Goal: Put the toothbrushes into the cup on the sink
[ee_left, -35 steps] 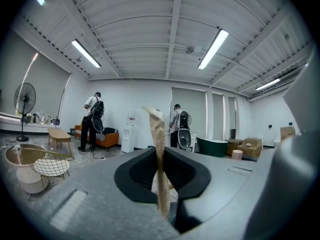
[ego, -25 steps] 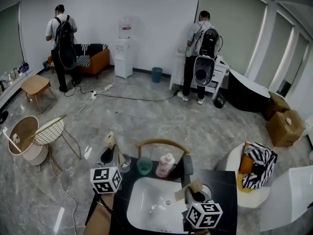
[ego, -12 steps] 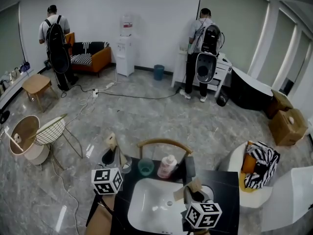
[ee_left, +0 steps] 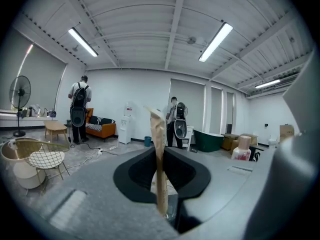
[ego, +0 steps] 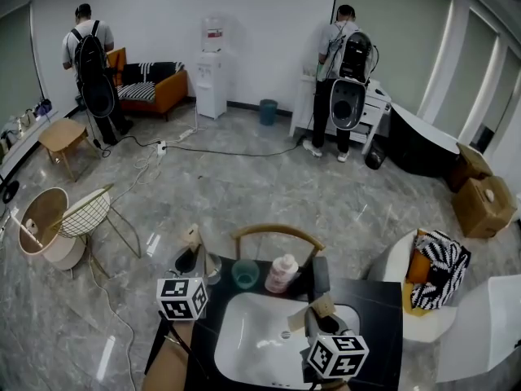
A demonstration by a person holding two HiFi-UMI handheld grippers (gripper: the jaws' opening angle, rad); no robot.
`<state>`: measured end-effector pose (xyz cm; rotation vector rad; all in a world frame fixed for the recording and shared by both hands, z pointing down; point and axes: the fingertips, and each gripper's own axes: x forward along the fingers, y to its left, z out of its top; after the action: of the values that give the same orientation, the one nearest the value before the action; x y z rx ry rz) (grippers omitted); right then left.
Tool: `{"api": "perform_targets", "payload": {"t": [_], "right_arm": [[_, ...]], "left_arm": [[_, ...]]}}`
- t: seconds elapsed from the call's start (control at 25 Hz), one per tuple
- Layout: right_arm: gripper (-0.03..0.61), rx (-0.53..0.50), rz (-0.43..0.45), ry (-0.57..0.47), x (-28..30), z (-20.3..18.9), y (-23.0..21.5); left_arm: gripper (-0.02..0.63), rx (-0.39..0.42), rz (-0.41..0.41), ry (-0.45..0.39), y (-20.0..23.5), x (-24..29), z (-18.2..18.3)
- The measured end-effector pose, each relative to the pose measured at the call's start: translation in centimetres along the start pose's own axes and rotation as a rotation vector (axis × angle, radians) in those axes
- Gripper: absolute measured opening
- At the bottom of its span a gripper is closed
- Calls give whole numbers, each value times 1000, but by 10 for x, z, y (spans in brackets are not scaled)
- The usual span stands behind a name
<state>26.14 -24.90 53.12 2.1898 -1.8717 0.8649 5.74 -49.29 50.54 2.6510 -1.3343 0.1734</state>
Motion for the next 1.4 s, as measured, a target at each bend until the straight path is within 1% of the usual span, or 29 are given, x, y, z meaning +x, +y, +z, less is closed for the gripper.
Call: {"api": "perform_targets", "payload": {"t": [0.32,0.48,0.6,0.68,0.84,0.96,1.2,1.32,1.4], "right_arm": [[38,9,8,9,2,-4,-1],[38,8,11,11,2,-5,1],[38,3,16,12,1,-5,5],[38,1,20,12,1,-5,8],[38,-3,26,7,0,-6,12],[38,-4,26,4,-3,-8,15],[38,-9,29,-6,-12,-7,19],[38,-10,36,-14,-18,-7,24],[38,-13,39,-19,-21,-8,28]], "left_arm": [[37,-1,7,108,-1,2,-23],[37,1,-5,171,-1,2,-34],[39,-5,-6,201,1,0,-37],[55,-16,-10,212,1,-1,-38],[111,-28,-21,226,3,-6,-43],[138,-35,-19,237,5,-11,-46],[150,-53,-12,245,8,-22,-54],[150,-73,-17,226,12,-26,-62],[150,-88,-15,225,13,-35,-60]]}}
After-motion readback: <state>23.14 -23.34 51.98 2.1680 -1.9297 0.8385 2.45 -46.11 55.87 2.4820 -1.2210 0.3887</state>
